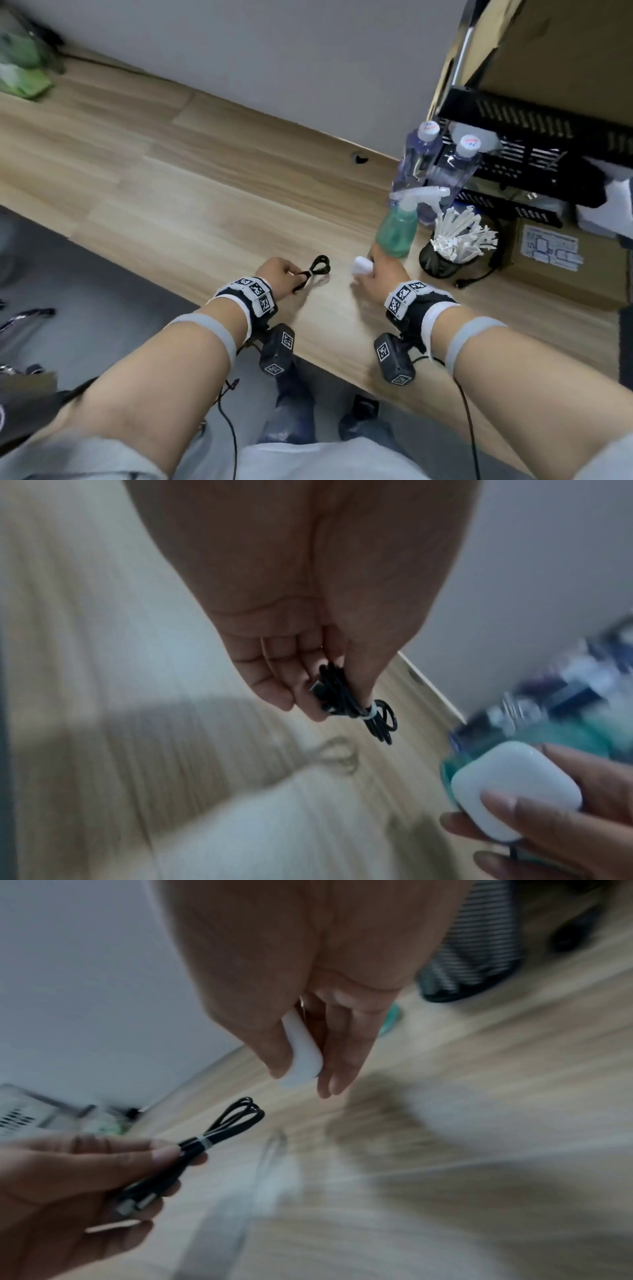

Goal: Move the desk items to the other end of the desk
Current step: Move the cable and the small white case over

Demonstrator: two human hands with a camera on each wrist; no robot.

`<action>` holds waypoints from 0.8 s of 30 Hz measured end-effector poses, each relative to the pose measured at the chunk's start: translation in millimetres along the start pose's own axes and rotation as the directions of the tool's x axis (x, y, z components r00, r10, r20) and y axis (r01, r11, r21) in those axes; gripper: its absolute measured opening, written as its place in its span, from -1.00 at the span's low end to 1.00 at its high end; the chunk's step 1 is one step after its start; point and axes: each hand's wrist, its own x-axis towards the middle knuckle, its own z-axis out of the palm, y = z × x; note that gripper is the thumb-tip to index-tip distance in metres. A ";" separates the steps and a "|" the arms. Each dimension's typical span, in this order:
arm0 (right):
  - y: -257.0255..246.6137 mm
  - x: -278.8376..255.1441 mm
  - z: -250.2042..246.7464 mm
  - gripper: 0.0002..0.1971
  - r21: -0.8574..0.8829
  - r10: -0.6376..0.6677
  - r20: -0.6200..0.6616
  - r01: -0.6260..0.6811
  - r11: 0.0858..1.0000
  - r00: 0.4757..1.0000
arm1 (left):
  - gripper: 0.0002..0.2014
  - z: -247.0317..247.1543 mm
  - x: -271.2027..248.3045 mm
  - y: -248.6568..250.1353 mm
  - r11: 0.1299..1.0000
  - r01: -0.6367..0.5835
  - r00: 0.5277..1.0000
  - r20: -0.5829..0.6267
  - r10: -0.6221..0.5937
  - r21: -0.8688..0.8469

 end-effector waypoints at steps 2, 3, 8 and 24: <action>-42.0 7.2 -4.6 -0.67 0.055 -0.083 0.003 0.082 0.995 0.997 | -0.85 -33.3 -9.8 -11.8 0.990 0.031 0.997 -0.068 -0.041 -0.135; -65.2 9.9 -5.9 -0.67 0.077 -0.118 -0.003 0.118 0.990 0.993 | -0.83 -51.4 -15.5 -18.9 0.980 0.039 0.992 -0.111 -0.062 -0.197; -178.1 27.8 8.7 -0.72 0.174 -0.254 -0.021 0.254 0.952 0.967 | -0.81 -144.6 -26.0 -63.7 0.903 0.006 0.960 -0.250 -0.126 -0.430; -547.1 85.7 206.5 -0.84 0.242 -0.366 0.150 0.325 0.914 0.919 | -0.84 -439.7 -32.6 -334.3 0.809 -0.079 0.869 -0.438 -0.230 -0.582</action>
